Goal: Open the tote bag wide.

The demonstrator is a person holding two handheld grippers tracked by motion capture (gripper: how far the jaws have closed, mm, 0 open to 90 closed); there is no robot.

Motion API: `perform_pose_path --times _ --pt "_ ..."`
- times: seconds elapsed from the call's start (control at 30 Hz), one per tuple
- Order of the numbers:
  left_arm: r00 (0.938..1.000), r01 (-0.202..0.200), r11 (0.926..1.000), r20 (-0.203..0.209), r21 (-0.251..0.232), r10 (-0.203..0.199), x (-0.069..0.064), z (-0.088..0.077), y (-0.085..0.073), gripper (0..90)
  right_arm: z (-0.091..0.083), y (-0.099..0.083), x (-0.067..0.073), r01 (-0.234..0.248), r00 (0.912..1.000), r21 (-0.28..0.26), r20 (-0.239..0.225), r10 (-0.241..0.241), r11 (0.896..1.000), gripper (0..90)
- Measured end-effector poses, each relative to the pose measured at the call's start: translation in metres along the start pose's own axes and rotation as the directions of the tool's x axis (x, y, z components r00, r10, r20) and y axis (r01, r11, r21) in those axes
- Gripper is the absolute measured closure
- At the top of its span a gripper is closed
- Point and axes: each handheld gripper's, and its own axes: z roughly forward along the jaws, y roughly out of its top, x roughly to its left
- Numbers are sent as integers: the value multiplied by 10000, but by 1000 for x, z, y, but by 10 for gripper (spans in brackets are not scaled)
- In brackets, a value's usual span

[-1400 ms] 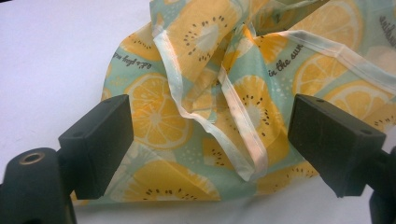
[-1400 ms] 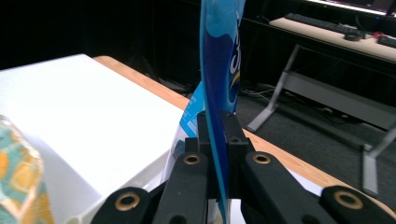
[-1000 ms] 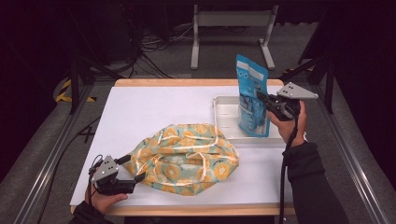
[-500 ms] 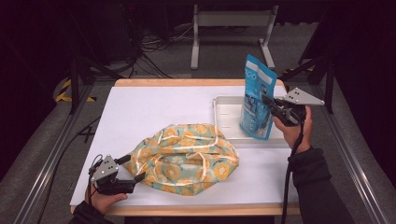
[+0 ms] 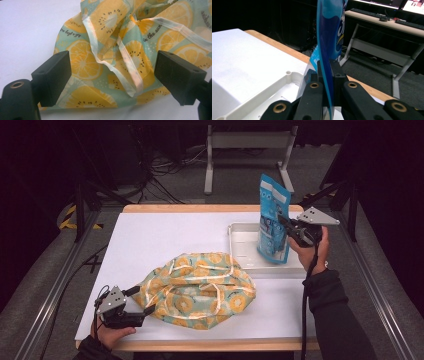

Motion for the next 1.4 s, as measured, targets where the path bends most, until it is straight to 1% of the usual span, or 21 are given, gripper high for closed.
perform_pose_path --times 0.17,0.2,0.27,0.3,0.37,0.47,0.6,0.67,0.8,0.87,0.9,0.97,1.07,1.1,1.13,1.17,1.2,1.23,1.27,1.33,1.4 --pt "10000 -7 10000 4 7 7 0 0 0 151 0 -1 0 235 9994 -62 248 -233 9997 890" --pt "10000 -26 10000 2 22 26 0 0 0 151 -2 -3 -1 389 9987 -53 341 -387 9992 889" --pt "10000 -52 10000 0 25 52 0 0 0 151 -3 -4 -1 419 9985 -73 343 -416 9991 888" --pt "10000 -53 10000 8 23 53 0 0 0 151 -5 -7 -3 441 9986 -119 295 -438 9990 886" --pt "10000 -53 10000 23 31 53 0 0 0 151 -10 -14 -7 397 9992 -204 -58 -398 9990 868" --pt "10000 -49 9999 14 102 49 -1 0 0 150 -14 -24 -8 398 9984 -246 -404 -407 9989 832" --pt "10000 -24 9999 -8 107 24 -1 0 0 148 -17 -31 -8 54 9989 -292 -464 -68 9996 795" --pt "10000 -42 9999 -7 114 42 0 0 0 148 -17 -33 -7 -61 9986 -268 -533 46 9996 720" --pt "10000 -58 10000 24 46 58 0 0 0 148 -15 -39 -3 -243 9977 32 -628 244 9997 562" --pt "10000 -60 10000 15 42 60 -1 0 0 148 -14 -42 -2 -464 9965 286 -688 483 9985 499" --pt "10000 -67 10000 18 42 67 -1 0 0 147 -14 -44 -3 -675 9943 546 -784 717 9962 453" --pt "10000 -72 9999 21 73 72 -1 0 0 146 -16 -48 -3 -869 9923 586 -833 916 9945 444" --pt "10000 -55 9999 32 89 55 -1 0 0 146 -19 -55 -3 -684 9932 909 -883 764 9935 425" --pt "10000 -71 9999 30 73 71 -1 0 0 146 -21 -57 -3 -789 9908 1167 -1005 908 9900 416" --pt "10000 -89 9999 20 83 88 -1 0 0 146 -23 -58 -4 -906 9890 1189 -1060 1033 9888 434" --pt "9999 -104 9999 17 76 104 -1 1 0 146 -28 -61 -4 -879 9900 1065 -1004 986 9904 471" --pt "9999 -153 9998 5 106 153 -1 0 1 147 -30 -63 -4 -824 9911 1221 -944 942 9891 506" --pt "9999 -153 9998 5 106 153 -1 0 1 148 -30 -63 -4 -824 9911 1221 -944 942 9891 506" --pt "9999 -159 9998 3 128 159 -1 0 1 148 -32 -66 -3 -712 9911 1387 -1021 858 9878 542" --pt "9999 -157 9998 3 133 157 -1 1 1 149 -36 -72 -2 -569 9918 1464 -1050 727 9876 691" --pt "9999 -170 9998 10 135 170 -1 1 1 149 -41 -79 -4 -816 9898 1442 -1040 971 9862 801"
